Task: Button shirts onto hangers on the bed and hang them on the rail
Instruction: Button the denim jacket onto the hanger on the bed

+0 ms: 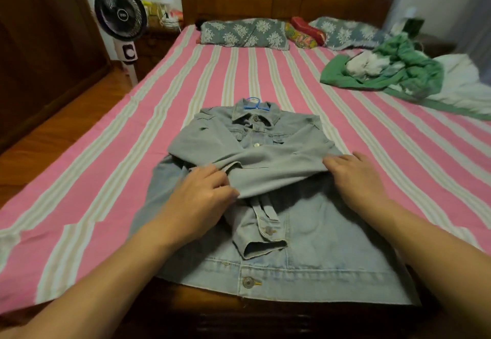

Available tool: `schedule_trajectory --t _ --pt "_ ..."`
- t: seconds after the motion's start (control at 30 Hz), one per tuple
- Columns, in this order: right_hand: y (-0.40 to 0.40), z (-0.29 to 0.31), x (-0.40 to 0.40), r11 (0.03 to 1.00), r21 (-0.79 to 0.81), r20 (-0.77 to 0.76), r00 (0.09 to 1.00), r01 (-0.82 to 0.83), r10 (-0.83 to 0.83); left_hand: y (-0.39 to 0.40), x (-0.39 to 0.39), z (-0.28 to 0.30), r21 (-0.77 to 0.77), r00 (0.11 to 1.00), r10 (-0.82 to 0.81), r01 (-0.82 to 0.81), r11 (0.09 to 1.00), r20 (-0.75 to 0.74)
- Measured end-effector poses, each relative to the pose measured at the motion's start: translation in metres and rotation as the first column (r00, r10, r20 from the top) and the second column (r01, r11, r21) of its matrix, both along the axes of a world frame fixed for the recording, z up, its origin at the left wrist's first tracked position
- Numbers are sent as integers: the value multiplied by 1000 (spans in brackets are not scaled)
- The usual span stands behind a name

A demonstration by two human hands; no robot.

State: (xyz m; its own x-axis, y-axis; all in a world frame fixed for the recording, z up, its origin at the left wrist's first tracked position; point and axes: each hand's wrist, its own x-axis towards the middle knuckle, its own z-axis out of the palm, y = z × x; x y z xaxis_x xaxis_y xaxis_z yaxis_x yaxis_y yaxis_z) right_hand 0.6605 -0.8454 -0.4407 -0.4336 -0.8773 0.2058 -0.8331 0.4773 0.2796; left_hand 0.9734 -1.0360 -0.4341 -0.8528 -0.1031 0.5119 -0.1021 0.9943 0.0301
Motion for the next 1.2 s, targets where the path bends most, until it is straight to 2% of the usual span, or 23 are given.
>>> schedule_trajectory --t 0.07,0.13,0.2,0.27,0.3,0.4,0.57,0.67,0.8,0.87,0.97,1.0,1.07,1.2 --pt "15 -2 1 991 124 48 998 -52 46 14 6 -4 171 973 -51 12 985 227" --pt "23 -4 6 966 255 220 975 -43 -14 23 13 -12 329 879 -62 -110 938 472" --pt "23 6 10 943 333 325 940 -10 -104 23 18 -1 474 843 -91 -206 856 530" --pt "17 23 14 906 423 347 921 17 -179 12 19 17 629 858 -117 -266 731 499" --pt "12 33 17 895 446 338 919 34 -203 5 18 26 647 871 -98 -278 710 482" --pt "-6 58 20 906 413 316 917 97 -242 -18 10 44 543 909 68 -303 783 410" --pt "-56 83 1 938 325 352 906 119 -237 -57 0 49 484 891 259 -425 765 374" --pt "-88 79 -16 943 304 340 910 132 -237 -70 -14 36 455 870 323 -474 754 372" --pt "-135 54 -44 934 335 323 916 125 -239 -95 -62 9 347 855 367 -492 799 366" --pt "-163 37 -65 944 311 320 924 107 -210 -119 -95 -6 242 840 394 -498 833 372" --pt "-214 16 -106 978 185 291 945 99 -151 -154 -127 -47 -20 766 464 -510 860 446" --pt "-233 9 -123 986 140 286 949 94 -131 -160 -129 -66 -61 751 467 -499 864 466" --pt "-271 -6 -153 990 84 271 954 113 -131 -163 -126 -96 -58 758 474 -505 861 448" --pt "-327 -46 -185 974 128 338 915 187 -220 -168 -124 -103 6 772 457 -512 859 442"
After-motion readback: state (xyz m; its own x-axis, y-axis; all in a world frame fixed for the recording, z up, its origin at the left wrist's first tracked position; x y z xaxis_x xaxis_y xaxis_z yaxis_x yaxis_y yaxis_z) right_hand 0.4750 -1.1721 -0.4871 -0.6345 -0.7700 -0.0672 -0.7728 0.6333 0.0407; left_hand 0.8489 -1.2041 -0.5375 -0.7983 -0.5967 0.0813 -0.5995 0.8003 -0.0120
